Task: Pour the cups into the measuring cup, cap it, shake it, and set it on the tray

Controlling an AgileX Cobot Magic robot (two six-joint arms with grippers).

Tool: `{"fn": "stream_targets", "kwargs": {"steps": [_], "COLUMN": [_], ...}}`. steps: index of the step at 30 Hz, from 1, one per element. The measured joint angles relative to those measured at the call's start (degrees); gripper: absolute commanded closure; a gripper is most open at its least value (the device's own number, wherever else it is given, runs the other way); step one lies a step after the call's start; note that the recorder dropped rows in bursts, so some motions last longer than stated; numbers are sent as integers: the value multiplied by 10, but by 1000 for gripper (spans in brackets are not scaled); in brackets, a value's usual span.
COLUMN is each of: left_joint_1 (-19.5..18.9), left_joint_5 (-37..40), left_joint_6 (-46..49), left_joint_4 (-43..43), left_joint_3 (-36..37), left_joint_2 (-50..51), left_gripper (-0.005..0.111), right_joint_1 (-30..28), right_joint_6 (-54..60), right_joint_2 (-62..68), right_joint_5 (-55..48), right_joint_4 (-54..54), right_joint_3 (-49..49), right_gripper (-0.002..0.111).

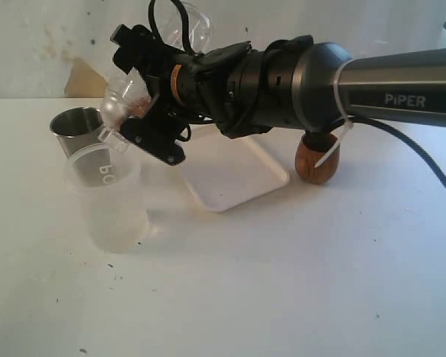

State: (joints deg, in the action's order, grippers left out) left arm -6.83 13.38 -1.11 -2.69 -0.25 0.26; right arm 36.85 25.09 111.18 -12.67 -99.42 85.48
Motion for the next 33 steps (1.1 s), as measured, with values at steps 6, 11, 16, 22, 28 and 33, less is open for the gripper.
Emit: {"fn": "stream_targets", "kwargs": {"steps": [6,11,16,22,28,33], "left_joint_1": [0,0,0,0,0,0], "left_joint_5": [0,0,0,0,0,0], "left_joint_6": [0,0,0,0,0,0], "left_joint_4": [0,0,0,0,0,0], "left_joint_3": [0,0,0,0,0,0], "left_joint_2": [0,0,0,0,0,0], "left_gripper": [107,107,107,107,107,107], "right_joint_1": [0,1,2,3,3,3], "right_joint_6": [6,6,6,11,14,14], "right_joint_2": [0,0,0,0,0,0], "right_joint_5": [0,0,-1,-1,-1,-3], "right_joint_4": [0,0,0,0,0,0], "right_joint_3": [0,0,0,0,0,0], "right_gripper": [108,108,108,108,108,108]}}
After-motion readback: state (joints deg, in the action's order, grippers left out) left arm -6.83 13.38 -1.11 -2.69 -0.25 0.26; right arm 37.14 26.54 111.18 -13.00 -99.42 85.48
